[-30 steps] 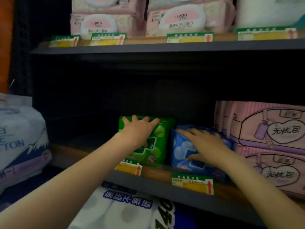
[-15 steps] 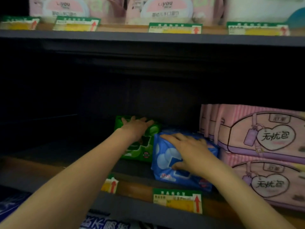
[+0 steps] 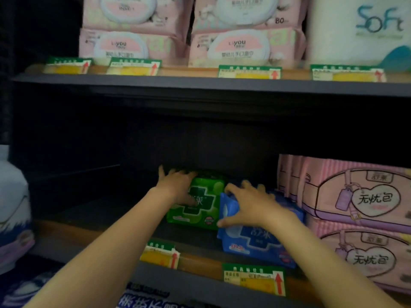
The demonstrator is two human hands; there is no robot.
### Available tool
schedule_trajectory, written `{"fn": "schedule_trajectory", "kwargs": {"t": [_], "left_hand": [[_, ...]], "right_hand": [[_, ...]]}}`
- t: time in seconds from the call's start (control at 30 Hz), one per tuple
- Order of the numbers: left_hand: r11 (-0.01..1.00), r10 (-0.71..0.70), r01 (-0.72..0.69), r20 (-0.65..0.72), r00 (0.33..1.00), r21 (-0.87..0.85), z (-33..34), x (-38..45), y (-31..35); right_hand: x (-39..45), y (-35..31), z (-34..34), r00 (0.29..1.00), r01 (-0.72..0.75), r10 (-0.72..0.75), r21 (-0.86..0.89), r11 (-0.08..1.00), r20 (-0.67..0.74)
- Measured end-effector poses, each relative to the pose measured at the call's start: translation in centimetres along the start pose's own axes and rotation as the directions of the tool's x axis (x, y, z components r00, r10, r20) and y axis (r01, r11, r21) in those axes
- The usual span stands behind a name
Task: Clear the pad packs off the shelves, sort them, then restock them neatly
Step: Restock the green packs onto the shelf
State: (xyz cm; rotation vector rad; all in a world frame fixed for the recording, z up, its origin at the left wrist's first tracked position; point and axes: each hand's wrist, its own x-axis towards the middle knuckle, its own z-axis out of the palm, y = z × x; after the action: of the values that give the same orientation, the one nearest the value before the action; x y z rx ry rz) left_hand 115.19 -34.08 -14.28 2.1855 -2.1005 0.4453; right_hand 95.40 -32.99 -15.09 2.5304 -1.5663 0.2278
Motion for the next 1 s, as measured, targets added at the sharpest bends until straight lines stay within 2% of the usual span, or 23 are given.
{"fn": "schedule_trajectory", "kwargs": {"t": [0.13, 0.3, 0.5, 0.8, 0.87, 0.93, 1.0], "left_hand": [[0.990, 0.109, -0.110, 0.018, 0.994, 0.089, -1.4, 2.3, 2.2], [0.992, 0.122, -0.124, 0.075, 0.990, 0.014, -1.2, 4.7, 3.5], [0.982, 0.184, -0.182, 0.033, 0.982, -0.056, -0.5, 3.9, 2.8], [0.999, 0.047, -0.047, -0.049, 0.998, 0.007, 0.3, -0.2, 1.6], [1.000, 0.030, -0.030, -0.049, 0.998, 0.001, 0.1, -0.1, 1.9], [1.000, 0.017, -0.017, -0.045, 0.999, 0.001, 0.5, -0.1, 2.0], [1.000, 0.000, 0.000, -0.044, 0.999, -0.007, 0.8, 0.0, 2.2]], "right_hand": [[0.9, -0.5, 0.9, 0.998, -0.054, 0.053, -0.021, 0.998, -0.031], [1.2, 0.0, 1.5, 0.997, -0.052, 0.050, -0.036, 0.998, -0.056], [1.5, -0.1, 1.4, 0.997, -0.067, 0.066, -0.031, 0.997, -0.034], [1.1, -0.9, 0.8, 0.993, -0.117, 0.117, -0.026, 0.993, 0.025], [1.1, -0.7, 0.1, 0.988, -0.150, 0.148, 0.051, 0.987, 0.041], [1.5, -0.7, -1.0, 0.980, -0.175, 0.189, 0.207, 0.963, -0.053], [2.9, -1.2, -1.8, 0.973, -0.123, 0.156, 0.191, 0.974, -0.170]]}}
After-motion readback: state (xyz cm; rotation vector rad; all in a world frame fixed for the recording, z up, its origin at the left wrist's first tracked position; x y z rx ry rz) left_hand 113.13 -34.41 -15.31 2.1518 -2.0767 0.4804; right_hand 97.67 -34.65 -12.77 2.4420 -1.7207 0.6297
